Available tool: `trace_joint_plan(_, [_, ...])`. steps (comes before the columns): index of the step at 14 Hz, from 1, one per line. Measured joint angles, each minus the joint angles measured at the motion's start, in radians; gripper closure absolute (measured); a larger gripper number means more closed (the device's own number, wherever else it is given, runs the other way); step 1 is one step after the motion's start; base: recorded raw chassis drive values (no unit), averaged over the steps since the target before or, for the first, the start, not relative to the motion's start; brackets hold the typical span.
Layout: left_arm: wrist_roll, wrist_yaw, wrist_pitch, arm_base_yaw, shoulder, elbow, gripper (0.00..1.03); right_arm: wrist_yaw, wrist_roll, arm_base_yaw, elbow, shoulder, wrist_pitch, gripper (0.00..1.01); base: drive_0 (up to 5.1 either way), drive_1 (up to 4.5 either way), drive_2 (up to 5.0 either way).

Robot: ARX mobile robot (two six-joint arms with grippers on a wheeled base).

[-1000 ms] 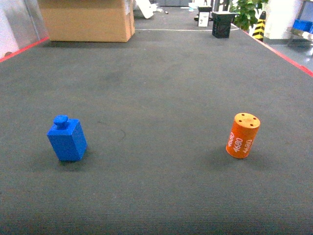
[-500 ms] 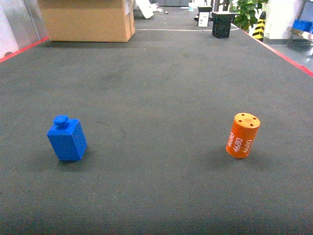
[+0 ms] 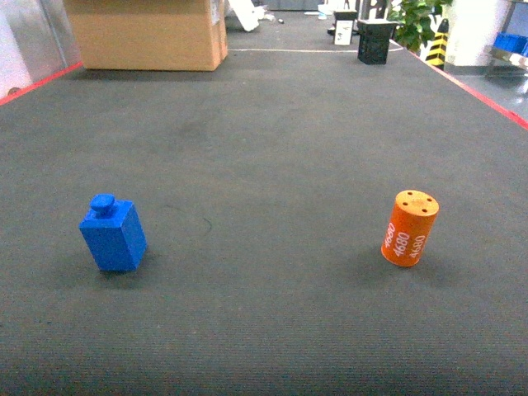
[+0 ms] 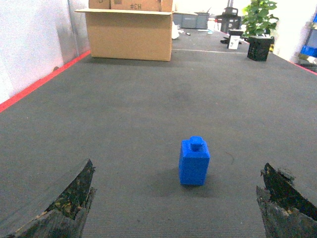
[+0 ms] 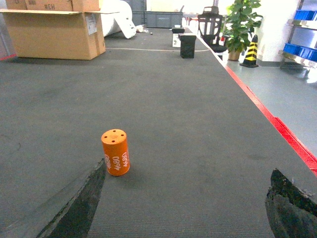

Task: Sort blue parts and orange caps into right shelf containers

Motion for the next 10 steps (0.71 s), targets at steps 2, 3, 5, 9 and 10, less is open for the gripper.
trace_joint_plan(2, [0.000,0.000,0.000,0.000,0.000,0.000,0.05,0.000,0.000,0.000,0.000,0.000,0.000,0.03,0.0,0.00,0.0])
trace_joint_plan(3, [0.000,0.000,0.000,0.000,0.000,0.000,0.05,0.000,0.000,0.000,0.000,0.000,0.000,0.03,0.0,0.00,0.0])
trace_joint_plan(5, [0.000,0.000,0.000,0.000,0.000,0.000,0.05,0.000,0.000,0.000,0.000,0.000,0.000,0.03,0.0,0.00,0.0])
trace_joint_plan(9, [0.016,-0.415,0.171,-0.217,0.210,0.008,0.05,0.340,0.044,0.204,0.019,0.195,0.083,0.03,0.0,0.00,0.0])
trace_joint_plan(10, [0.027,-0.555,0.400,-0.252,0.454,0.018,0.05,0.495,0.052,0.325,0.046,0.423,0.317,0.03,0.0,0.00,0.0])
